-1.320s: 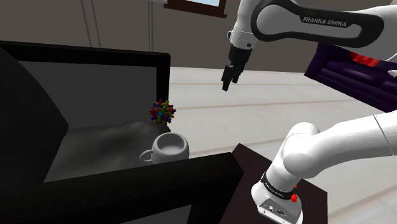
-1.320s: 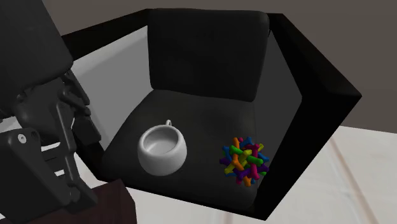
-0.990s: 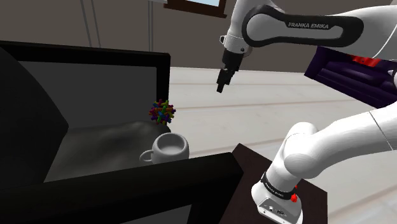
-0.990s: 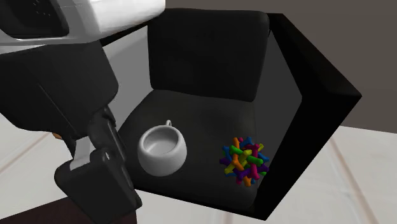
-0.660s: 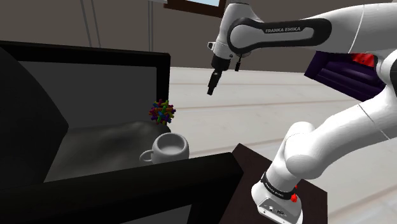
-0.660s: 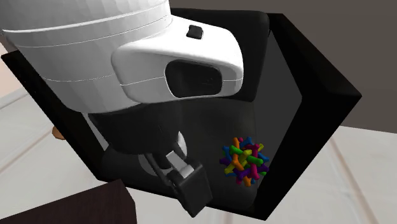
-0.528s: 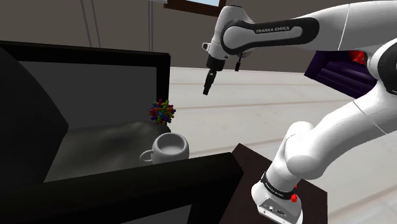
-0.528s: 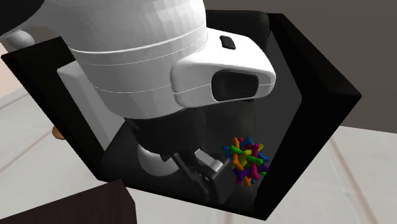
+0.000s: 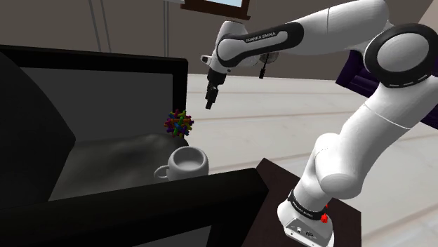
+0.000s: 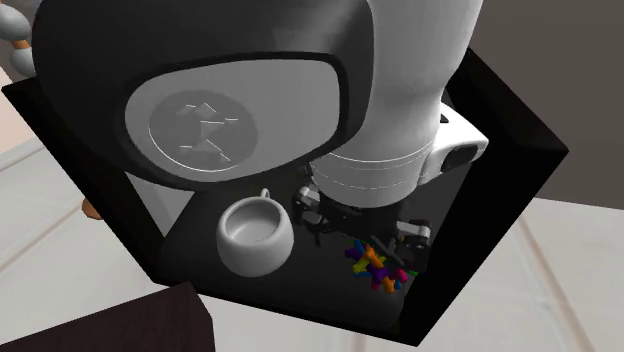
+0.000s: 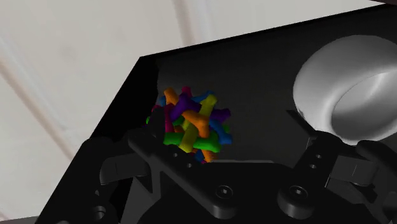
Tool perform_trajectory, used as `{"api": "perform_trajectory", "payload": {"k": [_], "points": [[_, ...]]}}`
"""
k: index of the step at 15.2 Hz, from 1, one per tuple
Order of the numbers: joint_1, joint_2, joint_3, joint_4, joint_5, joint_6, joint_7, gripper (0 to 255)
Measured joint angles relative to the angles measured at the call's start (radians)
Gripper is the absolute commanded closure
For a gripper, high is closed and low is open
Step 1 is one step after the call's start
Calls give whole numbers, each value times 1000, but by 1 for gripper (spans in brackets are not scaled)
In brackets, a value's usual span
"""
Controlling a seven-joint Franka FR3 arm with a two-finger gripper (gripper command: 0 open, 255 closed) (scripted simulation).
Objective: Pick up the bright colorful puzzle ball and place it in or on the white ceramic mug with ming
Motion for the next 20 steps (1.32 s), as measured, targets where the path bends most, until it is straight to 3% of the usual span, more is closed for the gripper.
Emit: {"api": "perform_trajectory", "payload": {"k": [7, 13, 20], "points": [[40, 251, -1, 172, 181, 57, -331, 0], [29, 448, 54, 355, 300, 42, -574, 0], [33, 525, 81, 383, 336, 89, -622, 0]]}}
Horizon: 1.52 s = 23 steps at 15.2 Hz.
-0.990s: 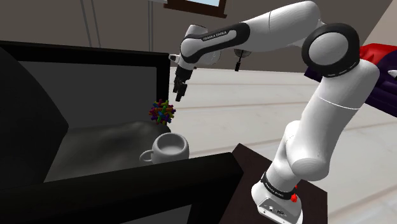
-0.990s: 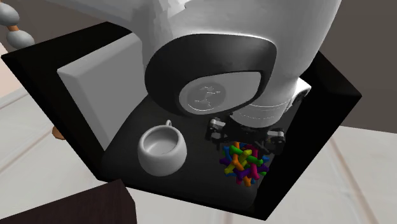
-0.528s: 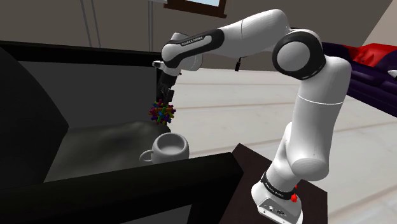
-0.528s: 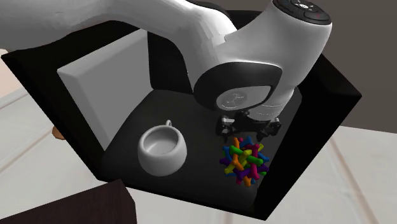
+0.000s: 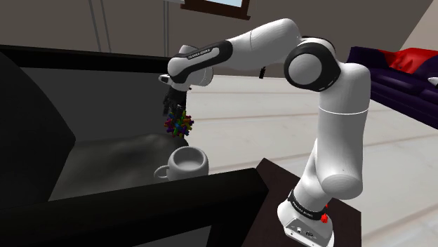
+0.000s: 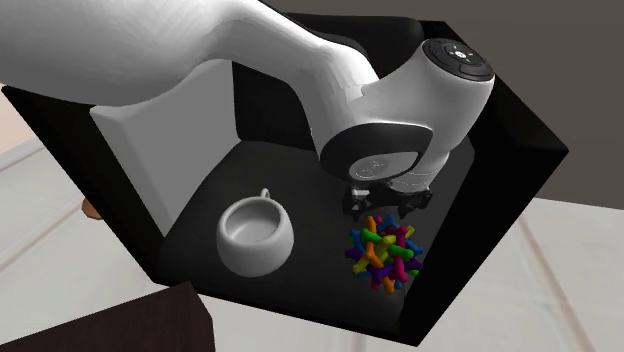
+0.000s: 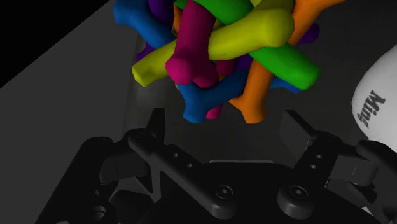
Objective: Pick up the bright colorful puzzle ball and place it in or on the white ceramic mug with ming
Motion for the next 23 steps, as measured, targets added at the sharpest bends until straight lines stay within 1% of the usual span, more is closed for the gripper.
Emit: {"api": "perform_trajectory", "payload": {"k": [2, 8, 9, 19, 23], "points": [[1, 17, 4, -3, 8, 19, -5, 0], [1, 21, 5, -2, 10, 24, -6, 0], [1, 21, 5, -2, 10, 24, -6, 255], [1, 21, 5, -2, 10, 24, -6, 255], [3, 5, 1, 16, -3, -9, 10, 255]]}}
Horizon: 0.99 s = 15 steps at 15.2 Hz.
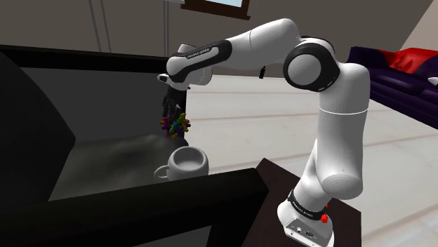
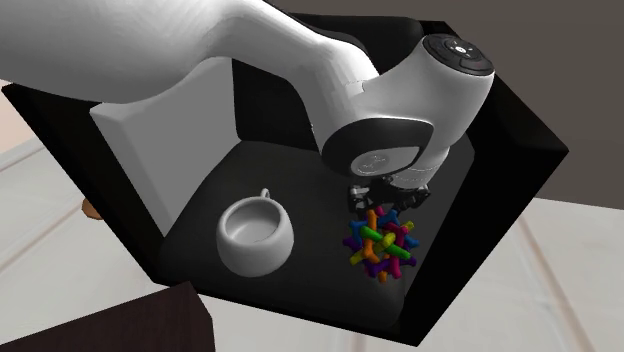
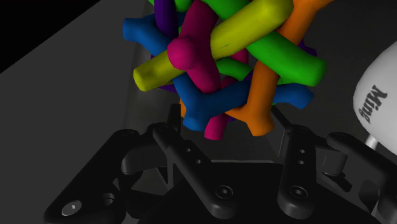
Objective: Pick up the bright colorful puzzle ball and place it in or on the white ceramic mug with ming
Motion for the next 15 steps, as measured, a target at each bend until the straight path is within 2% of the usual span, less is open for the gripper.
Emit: {"api": "perform_trajectory", "payload": {"k": [15], "points": [[2, -71, -17, 98, -50, -161, 62, 255]]}}
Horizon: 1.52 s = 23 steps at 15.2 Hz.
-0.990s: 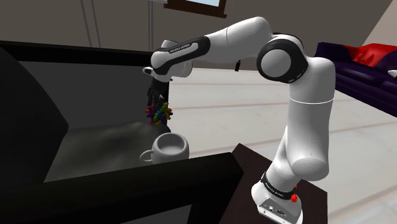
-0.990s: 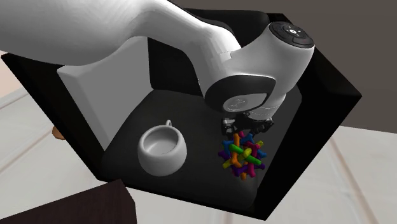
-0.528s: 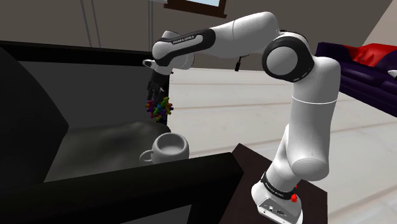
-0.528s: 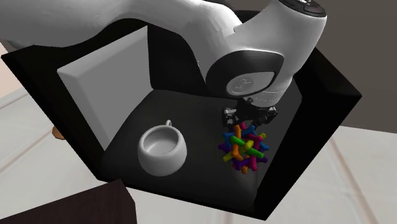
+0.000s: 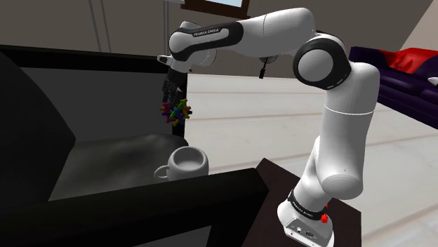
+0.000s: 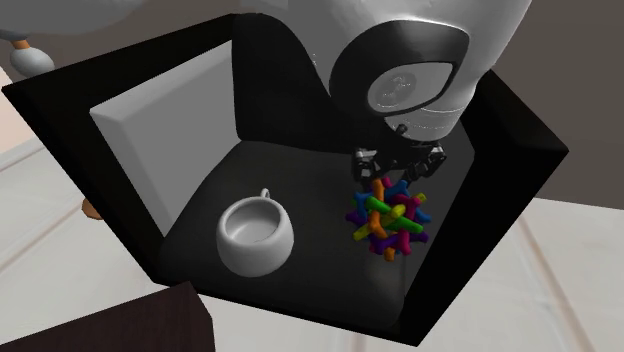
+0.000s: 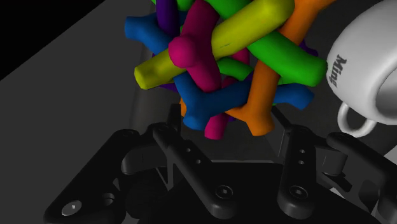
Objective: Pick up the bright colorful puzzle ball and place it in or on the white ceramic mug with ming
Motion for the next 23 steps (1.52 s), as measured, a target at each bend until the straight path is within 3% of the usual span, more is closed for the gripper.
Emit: {"api": "perform_trajectory", "payload": {"k": [14, 23], "points": [[-3, -28, -8, 141, -28, -162, 53, 255], [99, -258, 47, -121, -95, -84, 204, 255]]}}
